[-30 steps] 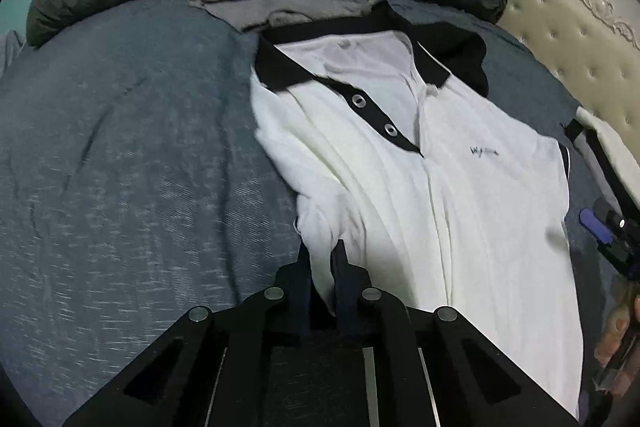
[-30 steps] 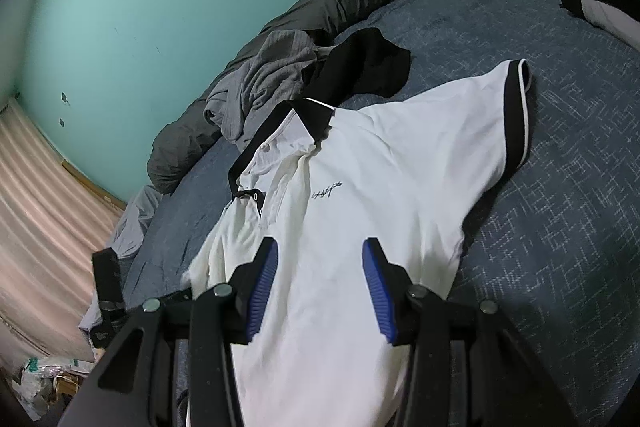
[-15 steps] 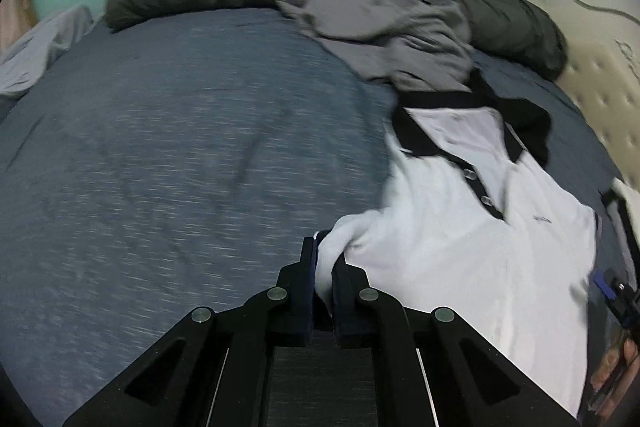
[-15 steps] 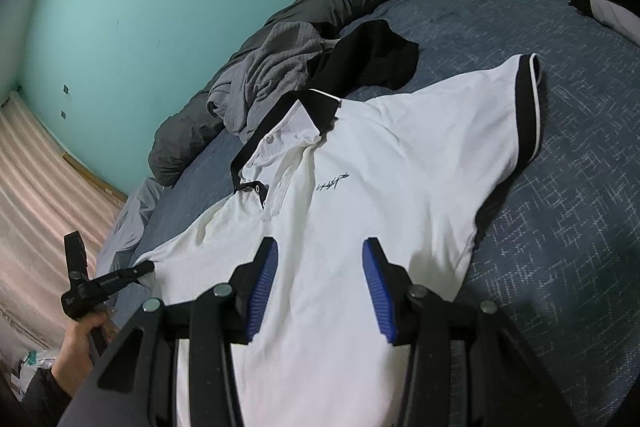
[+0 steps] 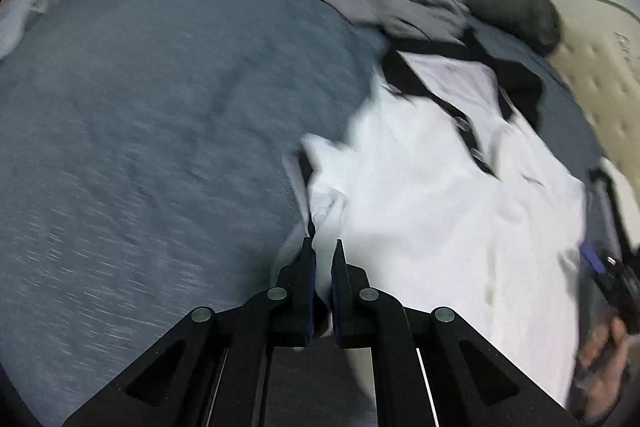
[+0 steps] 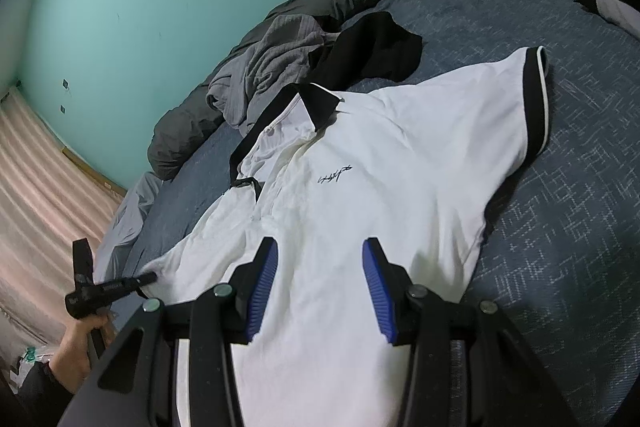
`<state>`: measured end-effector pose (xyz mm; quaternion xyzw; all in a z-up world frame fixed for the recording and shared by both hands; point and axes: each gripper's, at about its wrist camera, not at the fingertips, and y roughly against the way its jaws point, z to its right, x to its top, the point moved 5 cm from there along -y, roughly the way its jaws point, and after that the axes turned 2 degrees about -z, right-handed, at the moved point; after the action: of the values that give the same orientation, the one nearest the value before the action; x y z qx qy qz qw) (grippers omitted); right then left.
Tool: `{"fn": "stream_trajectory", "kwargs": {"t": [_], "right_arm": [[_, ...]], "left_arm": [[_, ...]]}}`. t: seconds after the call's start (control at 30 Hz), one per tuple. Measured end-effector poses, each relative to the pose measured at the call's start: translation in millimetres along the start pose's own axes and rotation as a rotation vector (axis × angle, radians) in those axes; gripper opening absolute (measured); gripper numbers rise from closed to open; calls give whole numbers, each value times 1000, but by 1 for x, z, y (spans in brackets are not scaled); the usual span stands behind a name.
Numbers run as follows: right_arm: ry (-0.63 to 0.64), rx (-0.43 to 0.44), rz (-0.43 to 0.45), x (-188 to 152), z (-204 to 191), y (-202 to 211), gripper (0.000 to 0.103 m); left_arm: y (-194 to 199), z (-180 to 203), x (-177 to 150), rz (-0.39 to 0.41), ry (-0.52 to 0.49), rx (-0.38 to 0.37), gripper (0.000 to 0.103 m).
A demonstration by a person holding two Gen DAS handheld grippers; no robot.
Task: Fold clothes
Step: 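Grasp the shirt's hem edge with the left gripper while the right gripper hovers open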
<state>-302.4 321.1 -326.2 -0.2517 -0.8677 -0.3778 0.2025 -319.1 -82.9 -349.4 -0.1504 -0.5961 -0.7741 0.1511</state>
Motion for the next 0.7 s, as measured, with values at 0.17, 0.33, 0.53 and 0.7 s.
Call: {"fn": "stream_trajectory", "kwargs": {"t": [0.17,0.33,0.53,0.7], "right_arm": [[-3,2,0,0,0,0,45],[-10,6,0,1,1,0,45],[-26,11,3,2,4,0,45],[-28,9,1,1,5,-1,45]], "left_arm": [[-12,20,-8,-38,-40,-43,11],[7,9,-1,27,36,-82,43],[32,-26,19,147,121,-21,48],[2,-45,37,113,166,-16,48]]}}
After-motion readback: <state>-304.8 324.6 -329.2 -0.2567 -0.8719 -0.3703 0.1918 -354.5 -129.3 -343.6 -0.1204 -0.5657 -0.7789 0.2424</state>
